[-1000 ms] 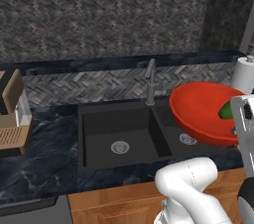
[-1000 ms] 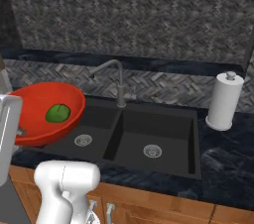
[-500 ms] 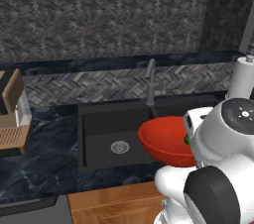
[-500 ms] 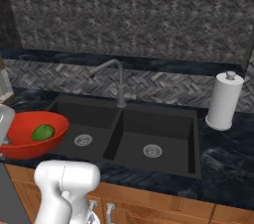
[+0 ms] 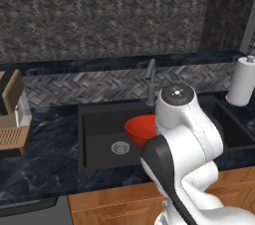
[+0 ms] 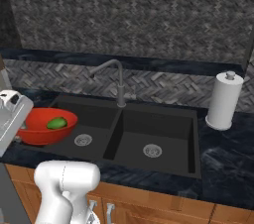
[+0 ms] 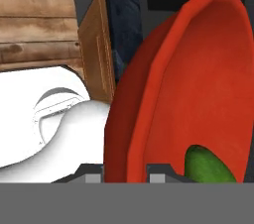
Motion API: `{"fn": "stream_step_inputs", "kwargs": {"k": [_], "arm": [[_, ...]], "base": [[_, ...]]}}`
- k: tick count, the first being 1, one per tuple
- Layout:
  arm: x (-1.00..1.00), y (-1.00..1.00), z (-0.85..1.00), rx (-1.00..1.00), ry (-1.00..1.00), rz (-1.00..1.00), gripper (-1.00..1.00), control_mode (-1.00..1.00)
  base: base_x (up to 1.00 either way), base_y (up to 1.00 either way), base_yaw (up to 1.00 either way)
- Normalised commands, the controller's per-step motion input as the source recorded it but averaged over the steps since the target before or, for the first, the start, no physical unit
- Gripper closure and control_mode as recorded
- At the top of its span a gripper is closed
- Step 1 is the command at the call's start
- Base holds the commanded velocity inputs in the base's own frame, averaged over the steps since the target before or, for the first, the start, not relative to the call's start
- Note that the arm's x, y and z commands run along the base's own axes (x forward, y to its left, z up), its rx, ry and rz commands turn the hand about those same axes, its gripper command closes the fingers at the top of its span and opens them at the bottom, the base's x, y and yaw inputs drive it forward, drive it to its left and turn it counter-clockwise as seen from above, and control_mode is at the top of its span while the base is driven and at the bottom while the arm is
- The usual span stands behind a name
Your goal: Pick the avocado from the cabinet and place it in the bowl. Then pick the bowl and place it in the sink. Then turn on the sink facuet.
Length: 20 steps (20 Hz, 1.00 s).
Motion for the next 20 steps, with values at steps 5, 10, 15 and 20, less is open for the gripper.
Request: {"fn": "stream_step_inputs", "kwargs": {"k": [5,10,15,20], "arm": [[0.8,0.29,-0.63,0.0,0.0,-0.03,1.0,-1.0],[0.73,0.14,-0.53,0.0,0.0,-0.01,1.0,-1.0],[0.8,0.0,-0.34,0.0,0.0,0.0,1.0,-1.0],[0.71,0.0,-0.44,0.01,0.0,0.0,1.0,-1.0]], "base": [[0.0,0.0,0.0],[0.0,0.0,0.0],[0.0,0.0,0.0],[0.0,0.0,0.0]]}}
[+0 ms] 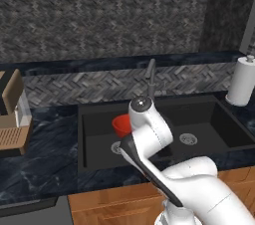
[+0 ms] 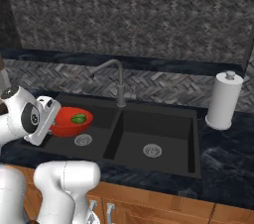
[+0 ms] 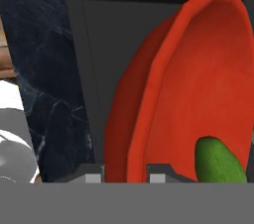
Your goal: Pick the avocado from the cabinet and place it in the bowl. Then pick the bowl and place it in the sink. Then turn on the sink facuet.
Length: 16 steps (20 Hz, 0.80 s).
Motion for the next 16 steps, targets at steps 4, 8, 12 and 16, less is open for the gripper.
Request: {"fn": "stream_step_inputs", "kwargs": {"k": [4,8,12,16], "arm": [[0.59,0.01,-0.49,0.01,0.0,-0.02,1.0,-1.0],[0.55,0.04,-0.38,0.0,0.0,-0.04,1.0,-1.0],[0.46,0.08,-0.49,0.0,0.0,-0.06,1.0,-1.0],[0.39,0.09,-0.48,0.0,0.01,-0.06,1.0,-1.0]], "base": [[0.0,0.0,0.0],[0.0,0.0,0.0],[0.0,0.0,0.0],[0.0,0.0,0.0]]}}
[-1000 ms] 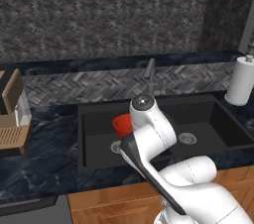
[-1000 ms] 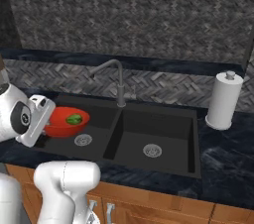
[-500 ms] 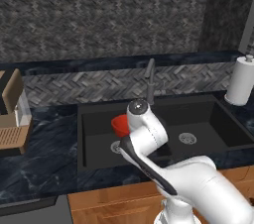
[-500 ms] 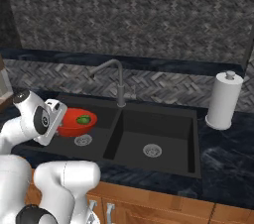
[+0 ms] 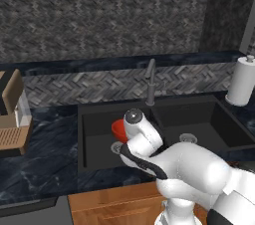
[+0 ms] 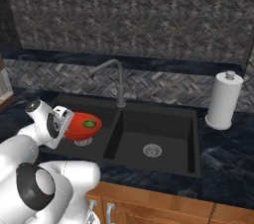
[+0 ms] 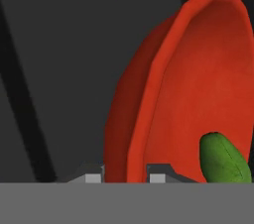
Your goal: Pick the avocado from the cabinet and place it in the bowl. Then pick the bowl and place it in the sink. Then turn on the sink facuet.
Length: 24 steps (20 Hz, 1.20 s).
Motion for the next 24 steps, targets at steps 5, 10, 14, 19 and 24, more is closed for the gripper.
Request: {"fn": "stream_step_inputs", "kwargs": {"k": [5,10,14,19,24], "arm": [[0.43,0.09,-0.34,0.0,0.03,-0.09,1.0,-1.0],[0.35,0.16,-0.14,0.0,0.04,-0.12,1.0,-1.0],[0.15,0.21,-0.03,0.0,0.07,-0.13,1.0,-1.0],[0.11,0.28,-0.13,0.0,0.09,-0.13,1.0,-1.0],[0.13,0.2,-0.18,0.02,0.1,-0.13,1.0,-1.0]], "base": [[0.0,0.0,0.0],[0.0,0.0,0.0],[0.0,0.0,0.0],[0.0,0.0,0.0],[0.0,0.0,0.0]]}}
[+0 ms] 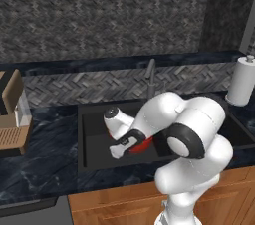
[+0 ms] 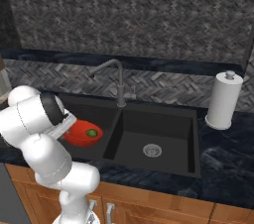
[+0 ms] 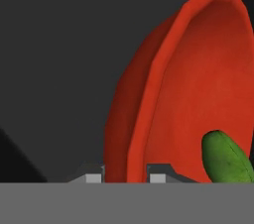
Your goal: Pick the avocado from the cabinet and place it in the bowl. Then pick the bowl and place it in the sink. Then turn on the sink facuet.
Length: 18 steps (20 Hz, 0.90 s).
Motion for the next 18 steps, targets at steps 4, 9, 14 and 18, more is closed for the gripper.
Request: {"fn": "stream_step_inputs", "kwargs": {"k": [4,9,14,18], "arm": [[0.19,0.17,-0.27,0.03,0.09,-0.12,1.0,-1.0],[0.3,0.09,-0.27,0.05,0.08,-0.1,1.0,-1.0],[0.39,0.05,-0.3,0.05,0.07,-0.09,1.0,-1.0],[0.48,0.0,-0.32,0.05,0.05,-0.07,1.0,-1.0]], "base": [[0.0,0.0,0.0],[0.0,0.0,0.0],[0.0,0.0,0.0],[0.0,0.0,0.0]]}}
